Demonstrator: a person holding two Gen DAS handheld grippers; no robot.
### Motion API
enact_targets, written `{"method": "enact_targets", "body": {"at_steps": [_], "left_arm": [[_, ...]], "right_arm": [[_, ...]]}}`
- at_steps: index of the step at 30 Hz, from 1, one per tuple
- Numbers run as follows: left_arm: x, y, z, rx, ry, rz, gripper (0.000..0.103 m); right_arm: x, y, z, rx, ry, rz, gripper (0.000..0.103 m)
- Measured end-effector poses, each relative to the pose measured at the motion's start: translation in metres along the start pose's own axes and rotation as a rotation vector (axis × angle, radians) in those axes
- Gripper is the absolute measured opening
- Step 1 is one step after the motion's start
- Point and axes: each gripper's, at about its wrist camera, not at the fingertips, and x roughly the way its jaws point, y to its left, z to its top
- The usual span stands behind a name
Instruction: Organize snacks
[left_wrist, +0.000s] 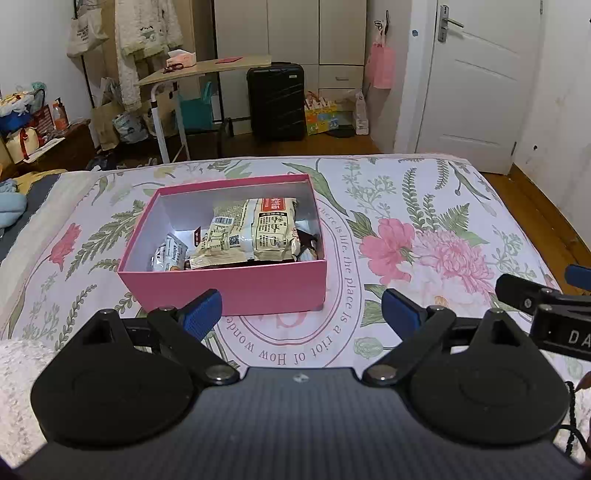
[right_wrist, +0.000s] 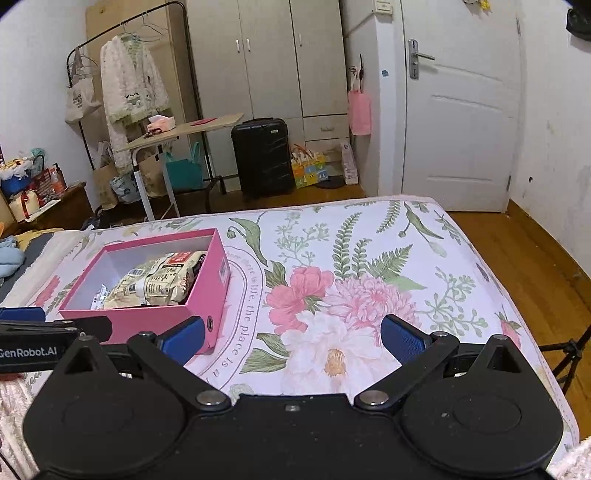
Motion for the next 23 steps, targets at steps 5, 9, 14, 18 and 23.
{"method": "enact_targets", "body": {"at_steps": [5, 9, 14, 18, 23], "left_arm": [[0.0006, 0.0013, -0.0018, 0.0, -0.008, 0.015, 0.094], [0.0011, 0.0021, -0.0016, -0.001, -0.007, 0.016, 0.095], [0.0018, 0.0021, -0.0014, -0.009, -0.006, 0.022, 0.098], [0.0023, 0.0027, -0.0015, -0.012, -0.005, 0.023, 0.098], [0.0023, 0.0028, -0.0027, -0.003, -0.005, 0.022, 0.098]], "right_arm": [[-0.0008, 0.0001, -0.0018, -0.003, 0.001, 0.001, 0.103], [-0.0011, 0.0002, -0.0016, -0.009, -0.001, 0.002, 0.103], [-0.001, 0.0014, -0.0015, -0.021, -0.001, -0.005, 0.103], [-0.0011, 0.0016, -0.0017, -0.021, 0.003, -0.007, 0.103], [-0.0003, 0.0026, -0.0024, -0.025, 0.006, -0.011, 0.103]]}}
